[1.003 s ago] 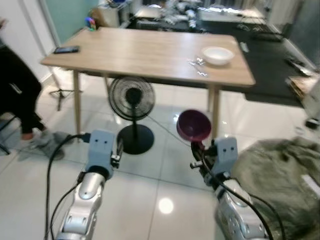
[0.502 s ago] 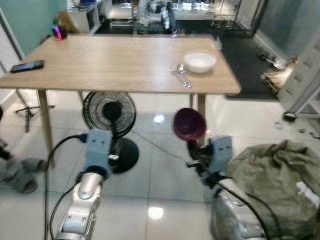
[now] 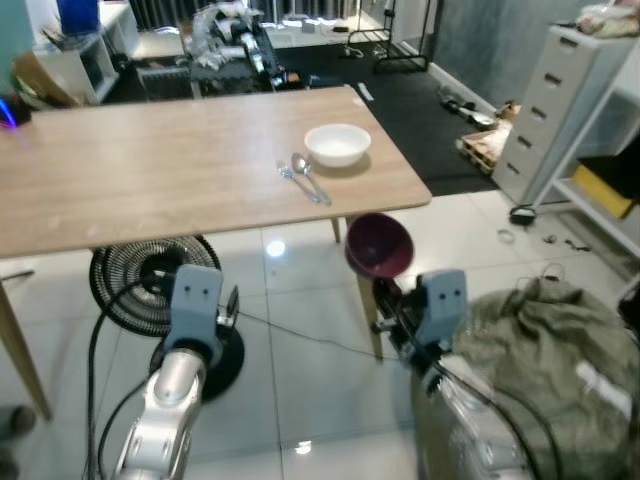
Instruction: Setting the table
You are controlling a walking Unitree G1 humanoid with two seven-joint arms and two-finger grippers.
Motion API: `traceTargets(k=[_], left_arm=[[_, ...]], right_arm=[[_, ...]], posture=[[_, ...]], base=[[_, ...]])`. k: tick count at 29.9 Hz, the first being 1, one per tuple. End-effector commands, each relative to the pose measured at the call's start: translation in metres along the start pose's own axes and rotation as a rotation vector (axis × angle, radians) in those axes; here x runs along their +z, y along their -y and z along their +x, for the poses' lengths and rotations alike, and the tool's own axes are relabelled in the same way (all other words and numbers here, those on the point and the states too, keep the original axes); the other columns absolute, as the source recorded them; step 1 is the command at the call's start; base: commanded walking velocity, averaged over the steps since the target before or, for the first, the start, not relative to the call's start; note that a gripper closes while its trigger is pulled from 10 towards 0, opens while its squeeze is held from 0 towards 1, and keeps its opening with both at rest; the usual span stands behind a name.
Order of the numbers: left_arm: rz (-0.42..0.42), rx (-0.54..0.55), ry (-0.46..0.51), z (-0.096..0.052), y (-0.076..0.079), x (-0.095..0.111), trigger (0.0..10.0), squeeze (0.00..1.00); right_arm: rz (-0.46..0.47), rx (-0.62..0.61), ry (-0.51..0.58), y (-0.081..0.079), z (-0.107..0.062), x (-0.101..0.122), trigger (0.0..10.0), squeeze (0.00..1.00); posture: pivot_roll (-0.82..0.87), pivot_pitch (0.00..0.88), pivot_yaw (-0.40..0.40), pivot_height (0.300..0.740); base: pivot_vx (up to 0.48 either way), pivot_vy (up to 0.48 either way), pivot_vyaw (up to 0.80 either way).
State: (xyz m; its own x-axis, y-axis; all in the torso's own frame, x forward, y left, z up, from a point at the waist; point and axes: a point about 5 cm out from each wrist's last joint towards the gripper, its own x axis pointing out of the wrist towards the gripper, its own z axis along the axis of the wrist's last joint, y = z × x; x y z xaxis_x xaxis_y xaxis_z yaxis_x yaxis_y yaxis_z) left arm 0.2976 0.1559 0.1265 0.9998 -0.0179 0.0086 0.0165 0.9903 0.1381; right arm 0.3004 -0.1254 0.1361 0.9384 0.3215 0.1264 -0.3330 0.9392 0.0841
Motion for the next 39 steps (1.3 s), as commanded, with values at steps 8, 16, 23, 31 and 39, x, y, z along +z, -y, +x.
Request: traceTargets(k=[8, 16, 23, 31, 39], left_arm=[[0.025, 0.014, -0.007, -0.001, -0.007, -0.002, 10.0, 0.0], [0.056, -0.02, 0.039, -0.001, -0.002, 0.006, 10.0, 0.0], [0.092, -0.026, 0.114, 0.0, -0.004, 0.024, 10.0, 0.0], [0.099, -0.036, 0.116, -0.003, -0.001, 0.023, 10.0, 0.0], [0.1, -0.042, 0.109, -0.003, 0.001, 0.022, 10.0, 0.0]], right_arm=[[0.033, 0.095, 0.141, -0.026, 0.012, 0.037, 10.0, 0.0], [-0.003, 0.196, 0.134, -0.041, 0.013, 0.042, 10.0, 0.0], [0.002, 0.268, 0.089, -0.062, 0.011, 0.032, 10.0, 0.0], [0.006, 0.279, 0.088, -0.069, 0.013, 0.032, 10.0, 0.0], [-0.068, 0.214, 0.11, -0.071, 0.025, 0.039, 10.0, 0.0]], posture=[[0.0, 0.0, 0.104, 0.74], [0.0, 0.0, 0.106, 0.74], [0.01, 0.0, 0.104, 0.74], [0.01, 0.0, 0.103, 0.74], [0.01, 0.0, 0.103, 0.74]], base=[[0.48, 0.0, 0.0], [0.48, 0.0, 0.0], [0.48, 0.0, 0.0], [0.48, 0.0, 0.0], [0.478, 0.0, 0.0]])
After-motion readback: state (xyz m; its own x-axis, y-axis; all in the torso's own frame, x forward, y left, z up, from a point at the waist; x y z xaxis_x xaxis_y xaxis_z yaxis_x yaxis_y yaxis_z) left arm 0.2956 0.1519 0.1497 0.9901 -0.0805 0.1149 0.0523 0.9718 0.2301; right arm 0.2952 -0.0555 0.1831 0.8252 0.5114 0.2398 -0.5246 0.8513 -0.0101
